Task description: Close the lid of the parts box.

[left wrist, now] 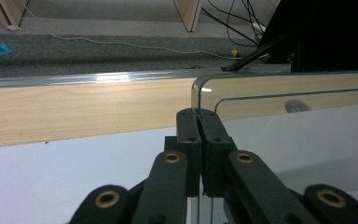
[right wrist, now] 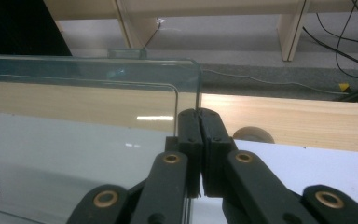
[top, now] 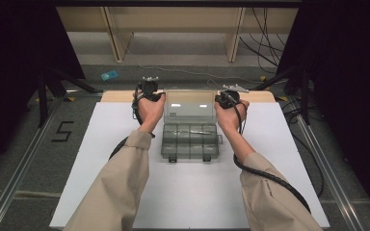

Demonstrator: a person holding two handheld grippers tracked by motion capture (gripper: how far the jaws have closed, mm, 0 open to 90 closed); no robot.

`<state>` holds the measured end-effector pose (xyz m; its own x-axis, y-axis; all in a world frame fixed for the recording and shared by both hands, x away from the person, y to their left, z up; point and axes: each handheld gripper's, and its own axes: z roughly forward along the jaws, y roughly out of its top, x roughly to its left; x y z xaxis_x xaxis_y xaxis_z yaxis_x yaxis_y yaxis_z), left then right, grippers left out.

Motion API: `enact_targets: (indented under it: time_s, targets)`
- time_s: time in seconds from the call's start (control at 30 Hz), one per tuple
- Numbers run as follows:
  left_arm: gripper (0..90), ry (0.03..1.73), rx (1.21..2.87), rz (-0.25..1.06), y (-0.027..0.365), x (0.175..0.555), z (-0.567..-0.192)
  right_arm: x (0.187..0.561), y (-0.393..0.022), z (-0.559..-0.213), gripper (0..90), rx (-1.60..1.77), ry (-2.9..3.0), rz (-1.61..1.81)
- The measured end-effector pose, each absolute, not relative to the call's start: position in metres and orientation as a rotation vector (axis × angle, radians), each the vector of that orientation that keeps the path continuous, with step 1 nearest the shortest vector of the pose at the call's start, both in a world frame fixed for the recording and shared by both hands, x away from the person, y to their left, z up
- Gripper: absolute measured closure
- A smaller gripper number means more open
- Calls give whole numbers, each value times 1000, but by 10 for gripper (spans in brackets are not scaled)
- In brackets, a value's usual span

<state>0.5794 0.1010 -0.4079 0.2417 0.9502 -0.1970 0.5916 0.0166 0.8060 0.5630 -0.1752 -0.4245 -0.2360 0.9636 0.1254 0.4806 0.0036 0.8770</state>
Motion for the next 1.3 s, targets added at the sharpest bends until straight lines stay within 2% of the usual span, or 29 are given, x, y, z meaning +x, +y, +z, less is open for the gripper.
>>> enact_targets:
  time_s: [1.3]
  targets:
    - [885,1331,1645,616,103,547,-403,531,-181,-419,888,1375,1737,1228]
